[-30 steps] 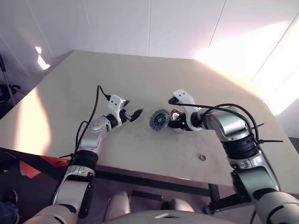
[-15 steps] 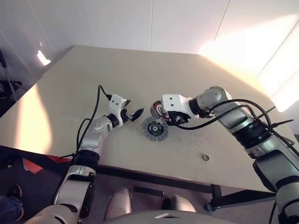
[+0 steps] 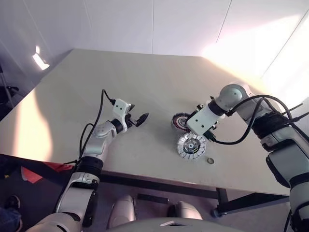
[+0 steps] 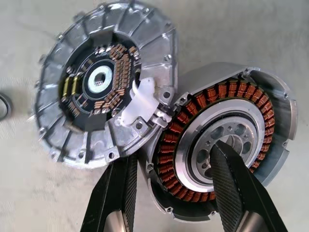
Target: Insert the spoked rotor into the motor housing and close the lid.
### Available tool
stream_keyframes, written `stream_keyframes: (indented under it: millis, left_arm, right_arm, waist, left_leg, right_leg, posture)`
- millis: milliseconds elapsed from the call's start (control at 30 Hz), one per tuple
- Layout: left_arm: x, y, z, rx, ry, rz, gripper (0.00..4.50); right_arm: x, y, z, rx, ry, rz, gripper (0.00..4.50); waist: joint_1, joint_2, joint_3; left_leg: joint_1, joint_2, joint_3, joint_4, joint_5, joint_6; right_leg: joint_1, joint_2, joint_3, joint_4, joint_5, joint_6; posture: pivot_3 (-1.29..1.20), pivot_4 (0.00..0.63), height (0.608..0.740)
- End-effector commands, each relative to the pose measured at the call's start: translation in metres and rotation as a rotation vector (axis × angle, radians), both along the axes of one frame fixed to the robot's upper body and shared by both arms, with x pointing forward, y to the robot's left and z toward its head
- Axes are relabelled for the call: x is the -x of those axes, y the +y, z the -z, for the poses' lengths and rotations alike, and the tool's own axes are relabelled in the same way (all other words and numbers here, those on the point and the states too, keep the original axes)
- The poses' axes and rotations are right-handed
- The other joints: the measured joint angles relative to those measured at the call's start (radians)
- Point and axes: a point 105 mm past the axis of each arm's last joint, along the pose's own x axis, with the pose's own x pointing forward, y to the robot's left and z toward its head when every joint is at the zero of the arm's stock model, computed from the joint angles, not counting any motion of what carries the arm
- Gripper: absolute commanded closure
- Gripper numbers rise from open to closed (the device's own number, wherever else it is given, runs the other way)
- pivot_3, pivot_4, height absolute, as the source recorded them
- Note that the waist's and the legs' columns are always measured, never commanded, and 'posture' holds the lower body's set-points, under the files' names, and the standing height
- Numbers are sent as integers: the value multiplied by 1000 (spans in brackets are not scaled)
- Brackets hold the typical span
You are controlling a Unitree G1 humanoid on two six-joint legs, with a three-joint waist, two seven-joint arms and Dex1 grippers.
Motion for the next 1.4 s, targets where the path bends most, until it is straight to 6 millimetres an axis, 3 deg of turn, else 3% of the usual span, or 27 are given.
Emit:
stream_keyframes:
  millis: [33,400,767,833,1000,1200,1400]
  left_arm:
    - [2,-7,-12,3,-51,20,0]
    - [0,-5,-11,-5,-49,11,0]
    - [-1,-4,-11,-7,-52,3,0]
    - [-1,-3,-11,-8,-52,1,0]
    - [-1,-2,-10,-10,-51,-1,0]
    - [0,-4,-9,-9,-46,6,0]
    - [-1,-8,-9,-10,-41,25,0]
  right_arm:
    - [-20,2,-25,-3,-134,-12,2333]
    - [-11,0,-1,95,-92,-133,2333]
    - [-17,7,31,157,-107,-155,2333]
    - [-17,6,32,159,-108,-155,1688]
    - [-22,14,23,99,-162,-163,163]
    - [-27,29,-13,-60,-220,-118,163]
    - [-27,4,-22,-56,-261,-32,163]
  waist:
    - [-2,0,0]
    - [-1,0,0]
    - [-3,0,0]
    - [-5,0,0]
    - [-5,0,0]
    - [-5,0,0]
    - [-3,0,0]
  left_leg:
    - [0,0,0,1,0,0]
    - [-6,1,0,6,-2,7]
    - [-8,0,0,8,-3,7]
    - [-6,1,0,8,-3,7]
    - [-1,1,0,8,-3,4]
    - [-2,1,0,8,-3,4]
    - [-3,1,0,7,-3,4]
  right_leg:
    - [0,0,0,0,0,0]
    - [-2,0,-1,0,0,0]
    - [-3,-1,-1,0,0,0]
    - [-2,-1,-1,1,0,-1]
    - [1,-1,-1,2,1,-1]
    - [1,-1,0,2,1,-1]
    - [0,0,-1,2,1,-1]
  posture:
    - [0,0,740]
    - [0,0,740]
    - [0,0,740]
    - [0,0,740]
    - [0,0,740]
    - [0,0,740]
    - [0,0,740]
